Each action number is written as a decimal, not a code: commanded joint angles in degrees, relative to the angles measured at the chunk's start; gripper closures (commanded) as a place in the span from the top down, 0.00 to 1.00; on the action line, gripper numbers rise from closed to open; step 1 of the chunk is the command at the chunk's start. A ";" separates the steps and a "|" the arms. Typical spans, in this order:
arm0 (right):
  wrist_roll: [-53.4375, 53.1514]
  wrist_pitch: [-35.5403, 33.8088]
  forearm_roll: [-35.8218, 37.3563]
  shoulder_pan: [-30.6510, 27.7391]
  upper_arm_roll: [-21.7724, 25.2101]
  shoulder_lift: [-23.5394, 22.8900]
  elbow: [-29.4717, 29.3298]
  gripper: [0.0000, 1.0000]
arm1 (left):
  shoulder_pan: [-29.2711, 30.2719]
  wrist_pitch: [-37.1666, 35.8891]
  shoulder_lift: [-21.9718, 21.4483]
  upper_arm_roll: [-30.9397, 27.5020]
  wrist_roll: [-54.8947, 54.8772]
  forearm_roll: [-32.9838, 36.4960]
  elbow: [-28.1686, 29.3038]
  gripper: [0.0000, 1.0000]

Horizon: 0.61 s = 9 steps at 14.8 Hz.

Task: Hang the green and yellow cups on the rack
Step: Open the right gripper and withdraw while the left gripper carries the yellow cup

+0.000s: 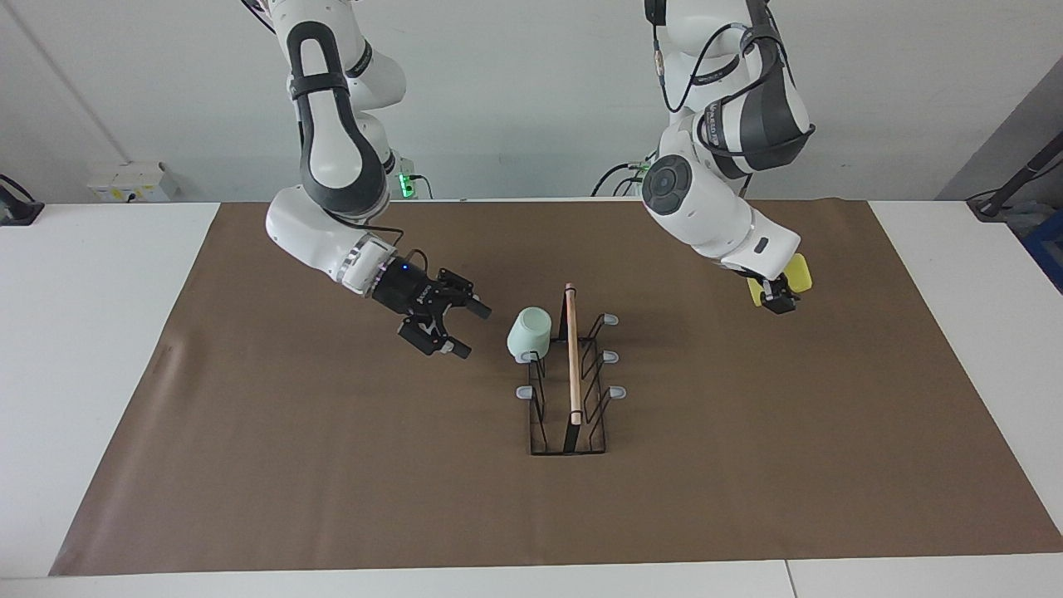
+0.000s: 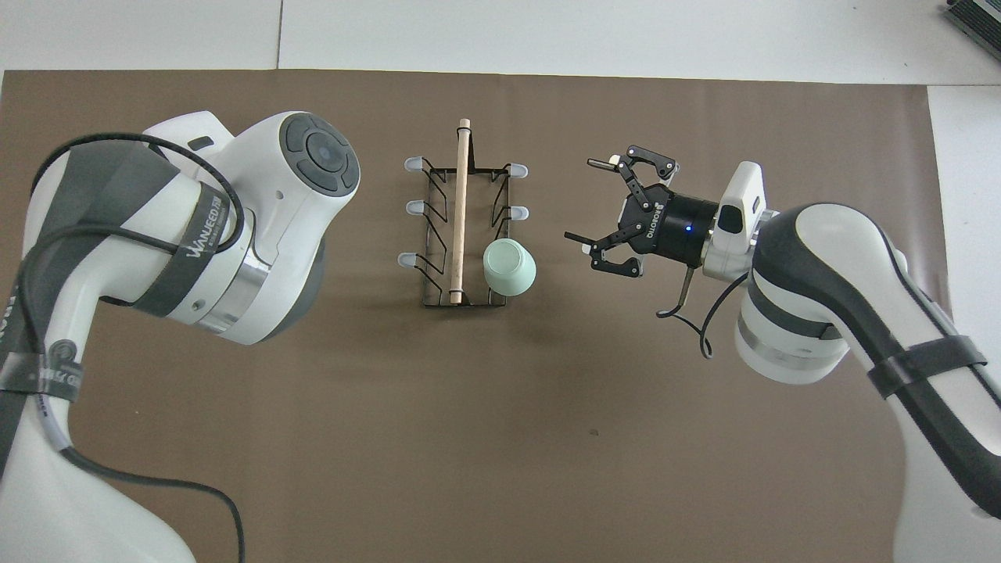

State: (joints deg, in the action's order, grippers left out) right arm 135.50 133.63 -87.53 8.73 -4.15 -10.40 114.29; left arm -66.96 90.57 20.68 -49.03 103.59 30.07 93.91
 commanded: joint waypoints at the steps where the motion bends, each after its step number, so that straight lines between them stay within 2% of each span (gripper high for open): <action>1: -1.29 -5.12 8.22 -4.67 -0.51 -0.85 -1.61 1.00 | -1.85 -3.11 2.35 -1.15 6.77 0.52 -2.68 0.00; 4: -2.08 -12.23 17.36 -9.51 -0.42 -0.85 -2.75 1.00 | -3.34 -3.73 4.53 -1.24 10.05 -1.40 -3.21 0.00; 6: -4.09 -15.23 24.73 -11.80 -0.42 -0.41 -4.24 1.00 | -3.61 -4.78 7.43 -1.15 10.05 -3.78 -7.58 0.00; 9: -11.99 -21.29 38.61 -13.21 -0.15 -0.06 -8.62 1.00 | -4.14 -4.35 11.13 -0.80 10.05 -6.60 -10.85 0.00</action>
State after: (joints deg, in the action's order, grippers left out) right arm 129.43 115.85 -57.01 -3.54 -3.84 -10.40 109.24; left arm -70.35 87.95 27.27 -48.82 113.52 25.88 87.35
